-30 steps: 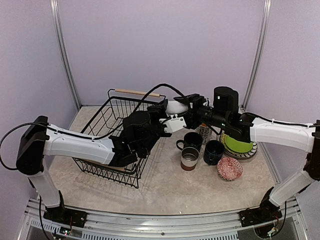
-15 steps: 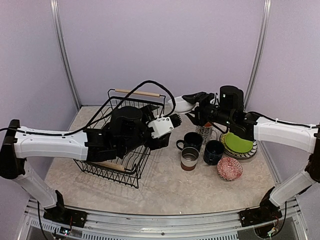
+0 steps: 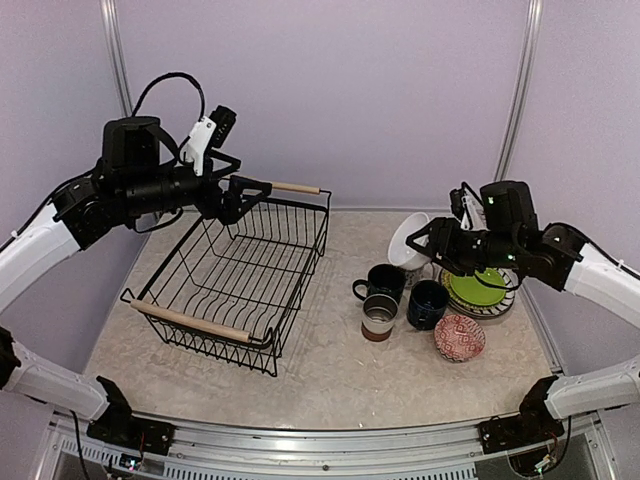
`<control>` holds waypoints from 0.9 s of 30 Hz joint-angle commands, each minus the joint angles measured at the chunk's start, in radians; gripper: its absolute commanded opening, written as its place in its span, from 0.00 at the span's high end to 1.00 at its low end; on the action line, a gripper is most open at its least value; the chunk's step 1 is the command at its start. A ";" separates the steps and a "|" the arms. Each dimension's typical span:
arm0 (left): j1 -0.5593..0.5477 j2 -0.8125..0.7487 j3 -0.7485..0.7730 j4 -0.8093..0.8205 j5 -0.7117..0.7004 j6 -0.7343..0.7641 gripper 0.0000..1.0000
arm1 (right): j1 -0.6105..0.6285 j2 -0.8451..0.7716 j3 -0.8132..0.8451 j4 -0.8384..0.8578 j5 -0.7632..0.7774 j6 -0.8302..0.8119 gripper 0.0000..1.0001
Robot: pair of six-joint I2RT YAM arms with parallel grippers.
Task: Unload the mixed dishes from the dish rack
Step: Place the bowl in the bowl.
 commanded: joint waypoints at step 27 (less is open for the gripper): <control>0.279 -0.132 -0.143 0.054 0.324 -0.287 0.01 | -0.130 -0.136 -0.240 -0.476 0.075 -0.112 0.64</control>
